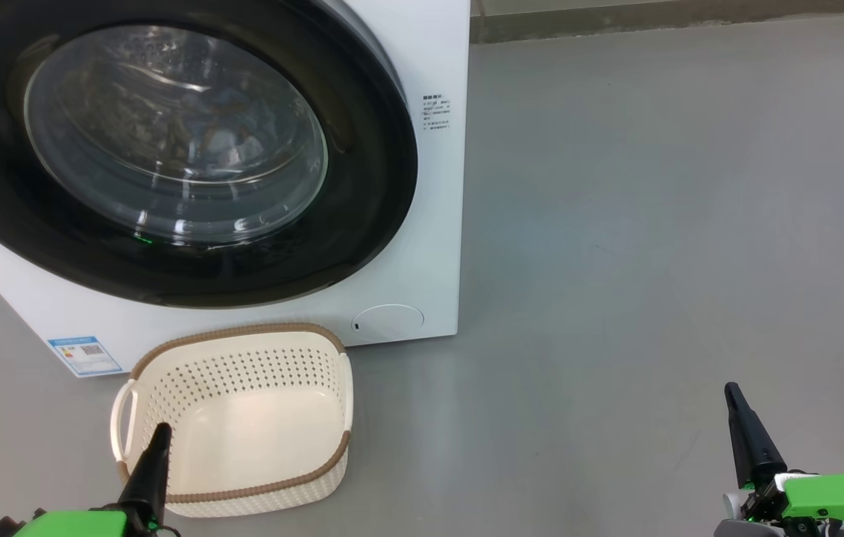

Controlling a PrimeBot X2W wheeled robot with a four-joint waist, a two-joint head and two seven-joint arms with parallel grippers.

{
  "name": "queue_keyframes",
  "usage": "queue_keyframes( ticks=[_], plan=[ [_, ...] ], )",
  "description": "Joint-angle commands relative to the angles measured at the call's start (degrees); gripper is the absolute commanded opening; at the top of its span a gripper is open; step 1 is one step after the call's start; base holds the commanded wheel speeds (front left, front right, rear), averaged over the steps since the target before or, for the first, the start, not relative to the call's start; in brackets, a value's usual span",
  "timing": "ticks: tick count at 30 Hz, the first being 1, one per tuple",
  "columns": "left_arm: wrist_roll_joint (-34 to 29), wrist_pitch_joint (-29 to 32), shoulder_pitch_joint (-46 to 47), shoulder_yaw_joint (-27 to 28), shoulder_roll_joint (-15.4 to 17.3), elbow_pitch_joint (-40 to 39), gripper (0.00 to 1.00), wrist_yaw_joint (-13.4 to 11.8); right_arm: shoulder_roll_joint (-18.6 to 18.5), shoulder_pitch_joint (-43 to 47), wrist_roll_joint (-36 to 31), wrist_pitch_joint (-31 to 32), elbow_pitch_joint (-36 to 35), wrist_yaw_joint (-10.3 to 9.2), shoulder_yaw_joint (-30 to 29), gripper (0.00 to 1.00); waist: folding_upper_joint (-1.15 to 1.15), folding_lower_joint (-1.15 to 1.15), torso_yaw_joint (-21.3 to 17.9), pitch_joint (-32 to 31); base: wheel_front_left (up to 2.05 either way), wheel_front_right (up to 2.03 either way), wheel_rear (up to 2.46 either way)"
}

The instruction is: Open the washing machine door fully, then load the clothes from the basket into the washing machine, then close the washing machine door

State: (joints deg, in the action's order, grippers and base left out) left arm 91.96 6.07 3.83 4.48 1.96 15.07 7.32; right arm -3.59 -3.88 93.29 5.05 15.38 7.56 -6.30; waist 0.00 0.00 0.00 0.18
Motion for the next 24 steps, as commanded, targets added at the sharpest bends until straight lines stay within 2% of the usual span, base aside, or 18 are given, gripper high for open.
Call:
queue_keyframes(
  ticks=[1, 24],
  plan=[
    [0.38, 0.24, 2.33, 1.82, 1.11, -1.05, 0.00, 0.17, -0.23, -2.19, -0.06, 0.41, -1.42, -0.08, 1.07, 0.00, 0.00, 0.00, 0.00, 0.00, 0.00, 0.00, 0.00],
    [0.31, 0.31, 2.34, 1.91, 1.05, -1.05, 0.00, 0.17, 0.02, -2.22, -0.35, 0.69, -1.40, -0.08, 0.72, 0.00, 0.00, 0.00, 0.00, 0.00, 0.00, 0.00, 0.00]
  ],
)
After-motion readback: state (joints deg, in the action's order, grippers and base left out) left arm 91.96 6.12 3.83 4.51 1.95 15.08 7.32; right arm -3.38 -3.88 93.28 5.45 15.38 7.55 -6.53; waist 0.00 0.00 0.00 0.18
